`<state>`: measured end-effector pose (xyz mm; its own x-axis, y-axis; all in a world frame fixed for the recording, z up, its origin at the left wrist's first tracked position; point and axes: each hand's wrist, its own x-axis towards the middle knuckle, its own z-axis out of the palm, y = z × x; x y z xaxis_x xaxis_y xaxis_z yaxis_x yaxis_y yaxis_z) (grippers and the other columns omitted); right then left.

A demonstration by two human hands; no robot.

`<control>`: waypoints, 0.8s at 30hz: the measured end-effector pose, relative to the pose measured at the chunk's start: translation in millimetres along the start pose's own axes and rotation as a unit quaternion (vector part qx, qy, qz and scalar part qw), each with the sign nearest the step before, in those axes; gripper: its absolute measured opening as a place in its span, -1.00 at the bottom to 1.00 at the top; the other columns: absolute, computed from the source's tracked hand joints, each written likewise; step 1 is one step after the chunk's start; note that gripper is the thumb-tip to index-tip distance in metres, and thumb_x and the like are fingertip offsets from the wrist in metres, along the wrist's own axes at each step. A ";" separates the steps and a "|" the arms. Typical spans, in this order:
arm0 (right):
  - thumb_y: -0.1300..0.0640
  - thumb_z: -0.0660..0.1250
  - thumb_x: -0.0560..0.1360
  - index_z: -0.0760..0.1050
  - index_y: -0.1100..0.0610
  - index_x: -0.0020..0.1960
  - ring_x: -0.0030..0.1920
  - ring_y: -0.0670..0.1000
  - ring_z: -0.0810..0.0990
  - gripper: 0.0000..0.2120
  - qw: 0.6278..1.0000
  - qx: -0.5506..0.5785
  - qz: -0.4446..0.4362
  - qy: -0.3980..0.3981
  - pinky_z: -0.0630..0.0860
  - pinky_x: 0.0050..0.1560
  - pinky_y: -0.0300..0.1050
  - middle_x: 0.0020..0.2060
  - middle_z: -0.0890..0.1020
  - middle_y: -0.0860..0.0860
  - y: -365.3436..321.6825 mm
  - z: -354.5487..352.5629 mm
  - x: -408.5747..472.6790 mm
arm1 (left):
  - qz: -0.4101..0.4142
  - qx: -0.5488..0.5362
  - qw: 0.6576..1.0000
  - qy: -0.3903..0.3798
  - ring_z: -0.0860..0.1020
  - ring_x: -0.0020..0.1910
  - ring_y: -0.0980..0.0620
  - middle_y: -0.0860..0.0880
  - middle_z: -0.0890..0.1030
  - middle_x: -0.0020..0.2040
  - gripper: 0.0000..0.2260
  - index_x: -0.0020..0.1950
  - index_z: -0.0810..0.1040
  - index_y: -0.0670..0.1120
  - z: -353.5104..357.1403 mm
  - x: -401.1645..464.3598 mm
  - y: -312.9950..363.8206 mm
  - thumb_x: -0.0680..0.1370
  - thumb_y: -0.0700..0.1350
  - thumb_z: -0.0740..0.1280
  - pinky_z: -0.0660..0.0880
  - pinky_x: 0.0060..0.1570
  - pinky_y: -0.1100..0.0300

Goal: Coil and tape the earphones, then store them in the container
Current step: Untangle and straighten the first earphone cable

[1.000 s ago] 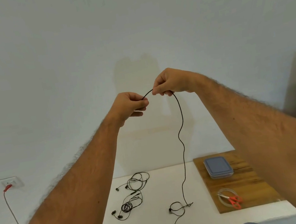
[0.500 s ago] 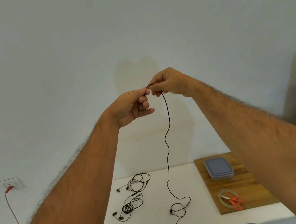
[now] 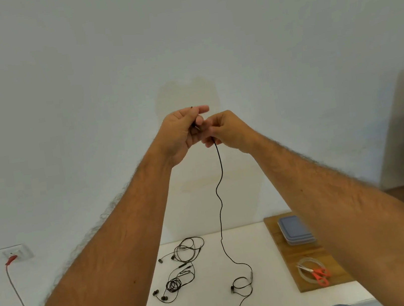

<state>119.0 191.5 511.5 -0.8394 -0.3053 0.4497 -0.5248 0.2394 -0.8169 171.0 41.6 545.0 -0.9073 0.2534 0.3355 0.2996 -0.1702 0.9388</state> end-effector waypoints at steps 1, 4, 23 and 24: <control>0.13 0.33 0.57 0.63 0.26 -0.06 -0.31 -0.04 0.63 -0.79 1.000 -0.012 0.009 0.000 0.53 -0.24 -0.23 -0.29 0.67 0.10 0.8 1.5 -1.5 | 0.015 -0.002 1.000 0.009 0.58 -0.27 0.08 0.00 0.49 -0.33 -0.79 0.16 0.53 -0.23 -0.3 2.2 2.3 0.68 -0.18 0.15 0.63 -0.03 0.10; 0.09 0.32 0.57 0.61 0.26 0.01 -0.32 -0.02 0.64 -0.78 0.999 -0.019 0.033 -0.028 0.57 -0.21 -0.12 -0.30 0.67 0.06 -1.3 5.3 -5.9 | 0.059 -0.006 0.997 0.045 0.52 -0.30 0.09 0.01 0.47 -0.33 -0.77 0.22 0.51 -0.24 -1.4 8.7 10.1 0.68 -0.18 0.14 0.58 -0.09 0.13; 0.13 0.38 0.47 0.59 0.12 -0.14 -0.47 -0.07 0.37 -0.93 0.970 -0.232 -0.073 0.028 0.36 -0.52 -0.24 -0.43 0.48 -0.05 -127.4 -61.0 38.9 | 0.184 0.112 0.933 0.290 0.64 -0.26 0.16 0.02 0.66 -0.23 -0.77 -0.19 0.49 -0.06 -53.8 45.0 69.5 0.64 -0.22 0.17 0.42 -0.32 0.28; 0.13 0.39 0.47 0.60 0.12 -0.16 -0.47 -0.07 0.35 -0.93 0.967 -0.243 -0.072 -0.010 0.31 -0.53 -0.26 -0.45 0.46 -0.06 -130.0 -56.8 36.3 | 0.165 0.128 0.936 0.283 0.63 -0.29 0.18 0.01 0.65 -0.23 -0.76 -0.19 0.49 -0.05 -54.1 44.5 62.1 0.64 -0.22 0.17 0.42 -0.32 0.29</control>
<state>148.7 201.6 654.6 -0.7524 -0.3842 0.5351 -0.6447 0.5964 -0.4782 133.2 -9.2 614.0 -0.7416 -0.3311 0.5834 0.5867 0.1014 0.8034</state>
